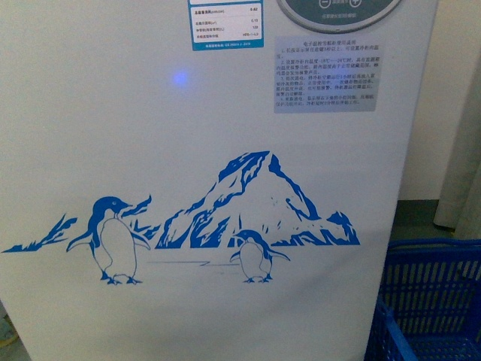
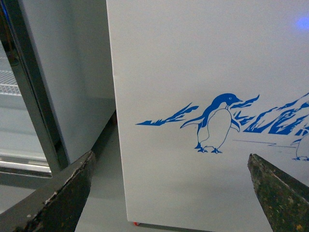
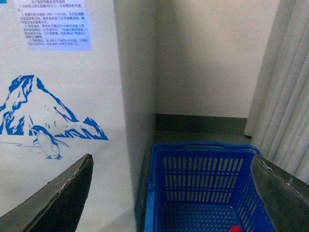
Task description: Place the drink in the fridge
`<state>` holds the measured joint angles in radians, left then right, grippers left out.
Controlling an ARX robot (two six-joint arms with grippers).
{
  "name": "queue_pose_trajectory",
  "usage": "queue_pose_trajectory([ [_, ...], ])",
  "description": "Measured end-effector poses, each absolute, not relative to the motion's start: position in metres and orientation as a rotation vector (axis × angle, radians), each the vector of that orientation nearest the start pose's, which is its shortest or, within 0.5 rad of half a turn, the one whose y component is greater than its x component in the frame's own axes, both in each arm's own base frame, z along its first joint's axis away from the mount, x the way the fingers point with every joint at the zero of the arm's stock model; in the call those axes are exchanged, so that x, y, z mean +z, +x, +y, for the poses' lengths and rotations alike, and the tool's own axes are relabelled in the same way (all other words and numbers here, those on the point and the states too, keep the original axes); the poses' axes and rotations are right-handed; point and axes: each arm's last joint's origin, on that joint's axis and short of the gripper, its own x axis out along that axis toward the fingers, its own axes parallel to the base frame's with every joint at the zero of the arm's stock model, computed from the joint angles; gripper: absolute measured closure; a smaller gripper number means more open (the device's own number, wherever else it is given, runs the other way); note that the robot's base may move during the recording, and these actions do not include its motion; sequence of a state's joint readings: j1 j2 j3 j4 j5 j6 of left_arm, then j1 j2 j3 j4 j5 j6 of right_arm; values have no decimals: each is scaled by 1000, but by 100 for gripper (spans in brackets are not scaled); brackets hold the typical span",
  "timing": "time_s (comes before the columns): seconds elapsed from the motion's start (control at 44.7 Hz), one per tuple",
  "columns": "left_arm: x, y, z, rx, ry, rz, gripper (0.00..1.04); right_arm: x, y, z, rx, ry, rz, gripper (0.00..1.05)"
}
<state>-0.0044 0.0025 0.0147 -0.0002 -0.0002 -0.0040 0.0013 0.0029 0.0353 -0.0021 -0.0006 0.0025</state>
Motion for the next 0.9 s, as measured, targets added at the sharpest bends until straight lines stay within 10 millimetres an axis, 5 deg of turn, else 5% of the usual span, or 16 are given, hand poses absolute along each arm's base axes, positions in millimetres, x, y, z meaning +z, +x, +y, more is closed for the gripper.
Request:
queue_pose_trajectory([
  [0.403, 168, 97, 0, -4, -4, -12, 8, 175, 96, 0, 1, 3, -28, 7],
  [0.604, 168, 97, 0, -5, -4, -12, 8, 158, 102, -9, -104, -85, 399, 7],
  [0.761, 168, 97, 0, -4, -4, -12, 8, 176, 153, -48, -193, -183, 450, 7],
  [0.895, 168, 97, 0, -5, -4, -12, 8, 156, 201, -84, -260, -267, 586, 7],
])
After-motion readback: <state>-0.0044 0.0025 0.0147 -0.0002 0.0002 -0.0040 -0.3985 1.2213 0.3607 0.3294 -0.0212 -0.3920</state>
